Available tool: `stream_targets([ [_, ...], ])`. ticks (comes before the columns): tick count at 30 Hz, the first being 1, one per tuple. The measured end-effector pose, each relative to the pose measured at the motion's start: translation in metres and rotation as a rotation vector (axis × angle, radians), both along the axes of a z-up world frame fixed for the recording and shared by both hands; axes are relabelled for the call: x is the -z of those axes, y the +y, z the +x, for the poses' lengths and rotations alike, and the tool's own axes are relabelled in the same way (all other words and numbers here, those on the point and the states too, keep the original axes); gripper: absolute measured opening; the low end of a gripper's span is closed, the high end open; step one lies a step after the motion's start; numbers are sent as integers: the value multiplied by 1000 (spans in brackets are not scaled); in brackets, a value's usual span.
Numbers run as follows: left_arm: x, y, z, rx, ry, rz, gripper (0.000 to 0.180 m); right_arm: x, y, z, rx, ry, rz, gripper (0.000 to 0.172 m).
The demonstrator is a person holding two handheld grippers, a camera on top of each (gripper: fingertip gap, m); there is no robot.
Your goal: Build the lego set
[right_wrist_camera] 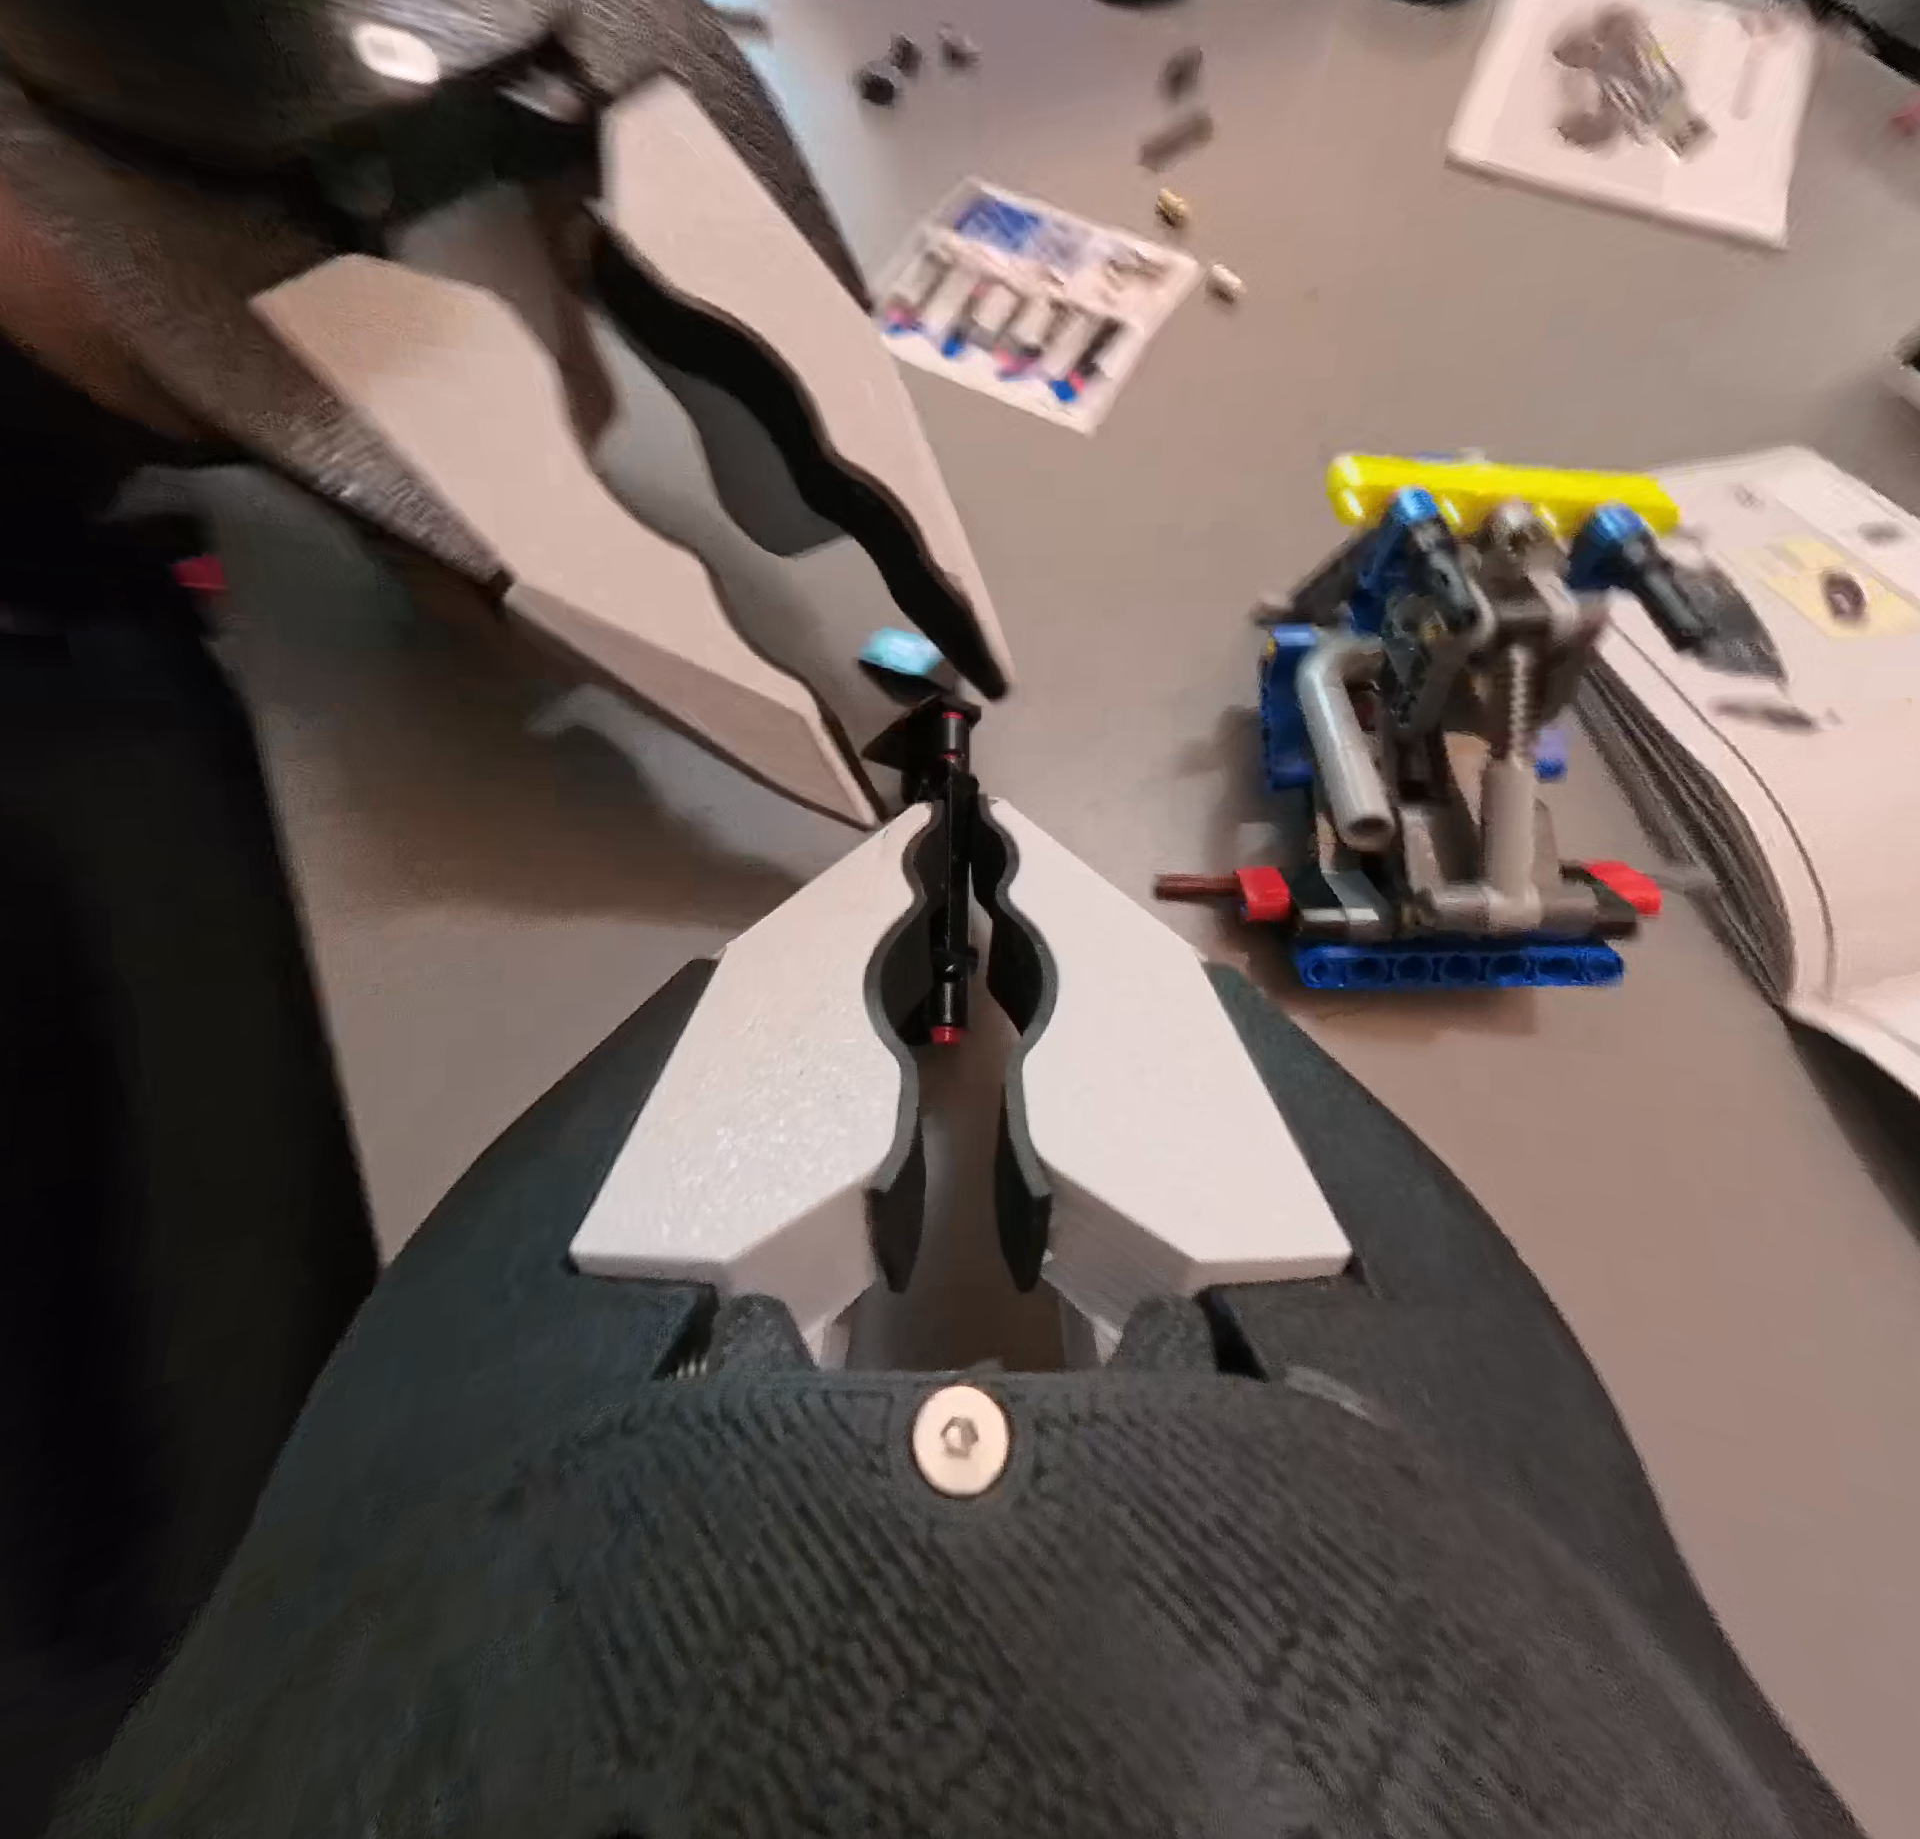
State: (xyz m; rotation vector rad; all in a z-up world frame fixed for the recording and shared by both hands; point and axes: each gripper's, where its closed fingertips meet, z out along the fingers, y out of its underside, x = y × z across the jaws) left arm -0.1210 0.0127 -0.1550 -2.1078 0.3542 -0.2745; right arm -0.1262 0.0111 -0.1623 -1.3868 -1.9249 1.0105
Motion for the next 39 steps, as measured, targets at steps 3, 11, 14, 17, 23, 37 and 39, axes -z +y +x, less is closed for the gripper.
stream_targets([
  [3, -19, -8, 1, 75, -100, 61, 30, -22, -9, 3, -102, 118, -77, 0],
  [11, -44, -24, 15, 260, -11, 184, 12, -43, -27, 14, -262, 228, -175, 1],
  [14, -48, -25, 17, 291, 48, 252, 12, -48, -30, 16, -278, 229, -212, 1],
  [17, -45, -25, 16, 284, 26, 238, 13, -45, -28, 15, -270, 217, -159, 1],
  [23, -21, -35, 7, 319, 37, 111, 18, -28, -28, 18, -317, 189, -33, 0],
  [37, 13, -34, 15, 345, 170, -41, 13, 5, -30, 17, -342, 71, 199, 2],
  [39, 13, -34, 14, 345, 192, -32, 13, 5, -30, 16, -338, 71, 194, 2],
])
